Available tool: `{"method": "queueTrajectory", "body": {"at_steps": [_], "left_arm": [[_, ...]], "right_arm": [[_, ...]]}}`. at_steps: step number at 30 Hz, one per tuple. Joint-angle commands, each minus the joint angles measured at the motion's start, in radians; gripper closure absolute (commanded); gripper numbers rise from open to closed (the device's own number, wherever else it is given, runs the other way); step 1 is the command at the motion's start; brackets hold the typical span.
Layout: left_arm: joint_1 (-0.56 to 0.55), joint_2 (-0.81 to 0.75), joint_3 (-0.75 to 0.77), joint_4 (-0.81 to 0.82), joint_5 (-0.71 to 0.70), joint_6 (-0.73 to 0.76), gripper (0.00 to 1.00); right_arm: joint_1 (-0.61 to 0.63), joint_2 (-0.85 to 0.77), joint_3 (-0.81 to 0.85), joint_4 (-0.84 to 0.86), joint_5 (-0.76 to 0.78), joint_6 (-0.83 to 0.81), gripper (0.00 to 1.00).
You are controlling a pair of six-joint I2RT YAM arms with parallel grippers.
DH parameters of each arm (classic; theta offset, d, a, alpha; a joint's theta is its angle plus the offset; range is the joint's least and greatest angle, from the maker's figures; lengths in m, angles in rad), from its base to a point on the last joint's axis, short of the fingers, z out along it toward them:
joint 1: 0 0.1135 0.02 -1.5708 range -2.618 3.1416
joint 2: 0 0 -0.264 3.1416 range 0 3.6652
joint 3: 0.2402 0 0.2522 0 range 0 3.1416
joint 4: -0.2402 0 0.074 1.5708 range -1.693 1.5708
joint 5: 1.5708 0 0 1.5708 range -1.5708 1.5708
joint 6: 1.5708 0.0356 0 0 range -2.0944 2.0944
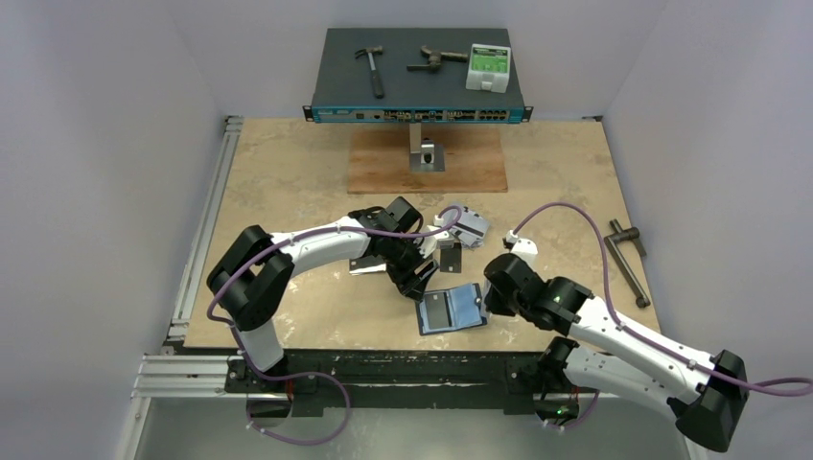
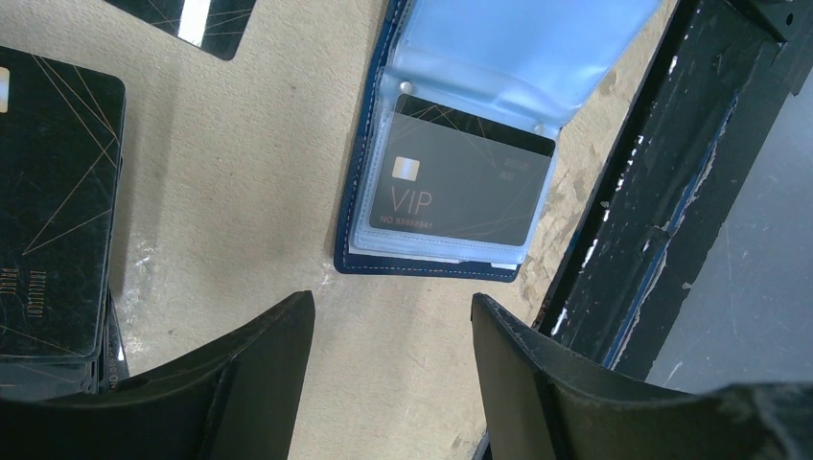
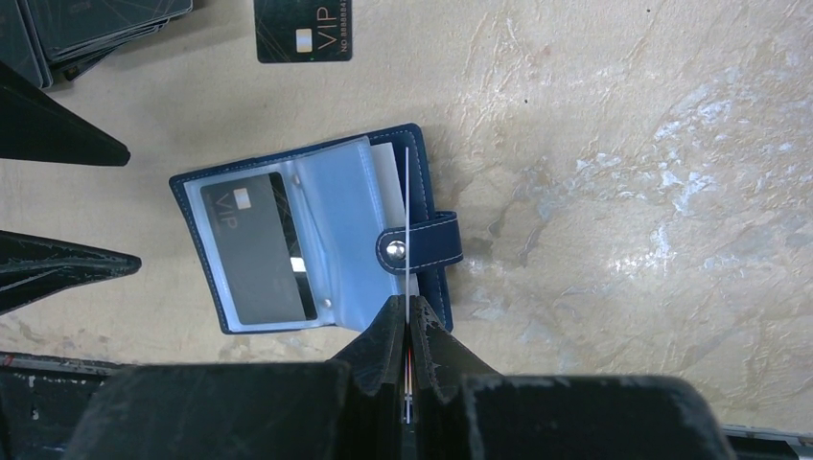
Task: Put the credit cards into the card holder
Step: Turn over the card holder at the center of the board.
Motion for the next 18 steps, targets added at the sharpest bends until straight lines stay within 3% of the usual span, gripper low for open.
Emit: {"method": "queueTrajectory", "body": {"at_steps": [1, 11, 18], "left_arm": [[-0.005, -0.012, 0.031, 0.006, 0.003, 0.010, 0.40], [-0.004, -0.008, 0.036, 0.005, 0.000, 0.011, 0.40], [-0.005, -0.010, 0.039, 0.003, -0.005, 0.015, 0.40]], "right_arm": [[0.007, -0.008, 0.020, 0.005, 0.018, 0.011, 1.00], [0.011, -0.080, -0.015, 0.074, -0.048, -0.003, 1.00], [0.013, -0.049, 0.016, -0.013, 0.042, 0.035, 1.00]]}}
